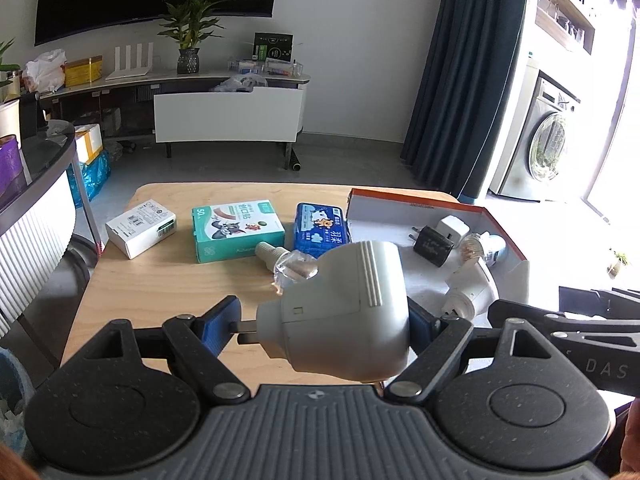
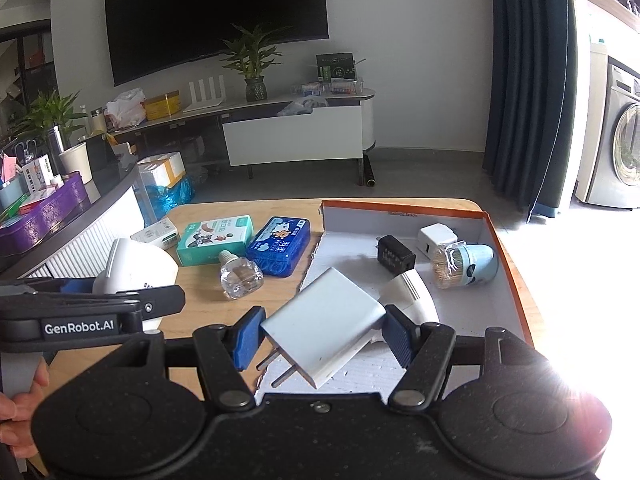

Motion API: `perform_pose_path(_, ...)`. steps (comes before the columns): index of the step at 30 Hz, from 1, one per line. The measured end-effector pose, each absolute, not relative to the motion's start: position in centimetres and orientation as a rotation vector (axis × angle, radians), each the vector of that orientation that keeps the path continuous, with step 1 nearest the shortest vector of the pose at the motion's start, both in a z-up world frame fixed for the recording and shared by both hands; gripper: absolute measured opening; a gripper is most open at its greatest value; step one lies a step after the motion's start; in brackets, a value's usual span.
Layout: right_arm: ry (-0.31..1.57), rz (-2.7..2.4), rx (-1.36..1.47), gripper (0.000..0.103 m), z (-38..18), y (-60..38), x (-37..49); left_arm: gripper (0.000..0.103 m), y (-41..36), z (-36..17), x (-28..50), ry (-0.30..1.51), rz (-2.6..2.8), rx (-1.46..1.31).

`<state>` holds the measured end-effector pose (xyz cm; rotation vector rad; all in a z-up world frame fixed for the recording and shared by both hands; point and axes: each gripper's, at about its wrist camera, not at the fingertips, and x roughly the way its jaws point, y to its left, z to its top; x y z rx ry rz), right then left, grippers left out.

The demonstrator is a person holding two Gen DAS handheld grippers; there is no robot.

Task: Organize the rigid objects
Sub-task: 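Carry the white adapter and white charger with both grippers over the box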

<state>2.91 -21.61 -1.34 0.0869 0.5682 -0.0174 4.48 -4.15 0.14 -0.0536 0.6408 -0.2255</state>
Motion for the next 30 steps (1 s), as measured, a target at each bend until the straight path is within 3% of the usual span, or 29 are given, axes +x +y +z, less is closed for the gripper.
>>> perform_pose_path(30,0.537,-0.187,0.130,0.077,-0.7,-27.9,-1.6,0.085,-11.8,0.0,4.2,0.641,-0.391,0.020)
